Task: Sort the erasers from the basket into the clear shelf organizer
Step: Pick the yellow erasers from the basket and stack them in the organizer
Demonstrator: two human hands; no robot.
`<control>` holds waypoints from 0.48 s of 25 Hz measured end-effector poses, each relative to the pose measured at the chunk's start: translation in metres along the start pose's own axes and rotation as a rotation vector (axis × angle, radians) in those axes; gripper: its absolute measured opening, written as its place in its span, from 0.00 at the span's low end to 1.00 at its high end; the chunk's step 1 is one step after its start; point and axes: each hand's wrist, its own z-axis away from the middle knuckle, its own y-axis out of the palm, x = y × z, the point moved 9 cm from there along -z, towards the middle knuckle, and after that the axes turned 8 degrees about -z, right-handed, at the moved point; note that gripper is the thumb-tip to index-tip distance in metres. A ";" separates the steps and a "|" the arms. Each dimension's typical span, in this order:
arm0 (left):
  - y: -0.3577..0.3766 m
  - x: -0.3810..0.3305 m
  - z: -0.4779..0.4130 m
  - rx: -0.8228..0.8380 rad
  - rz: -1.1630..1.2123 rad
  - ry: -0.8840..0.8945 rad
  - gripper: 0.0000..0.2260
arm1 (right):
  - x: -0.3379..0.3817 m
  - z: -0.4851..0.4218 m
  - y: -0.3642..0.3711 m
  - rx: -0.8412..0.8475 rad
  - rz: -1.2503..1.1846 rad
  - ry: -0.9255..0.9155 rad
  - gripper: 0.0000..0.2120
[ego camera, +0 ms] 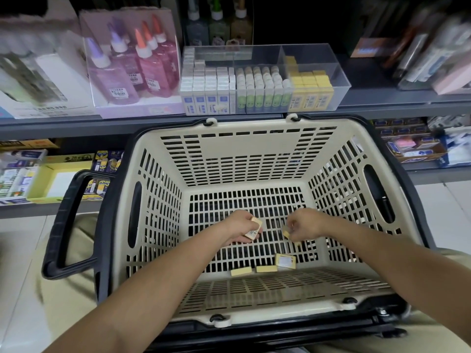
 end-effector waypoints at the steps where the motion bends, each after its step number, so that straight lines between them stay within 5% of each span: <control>1: 0.000 -0.002 0.000 0.000 0.014 0.011 0.12 | 0.007 0.002 -0.003 0.017 -0.288 -0.014 0.07; 4: 0.007 -0.007 0.003 0.049 0.166 0.048 0.13 | 0.026 0.011 -0.001 0.103 -0.745 -0.049 0.13; 12: -0.003 -0.015 0.007 0.018 0.317 0.106 0.10 | 0.037 0.009 -0.009 0.008 -0.955 -0.117 0.12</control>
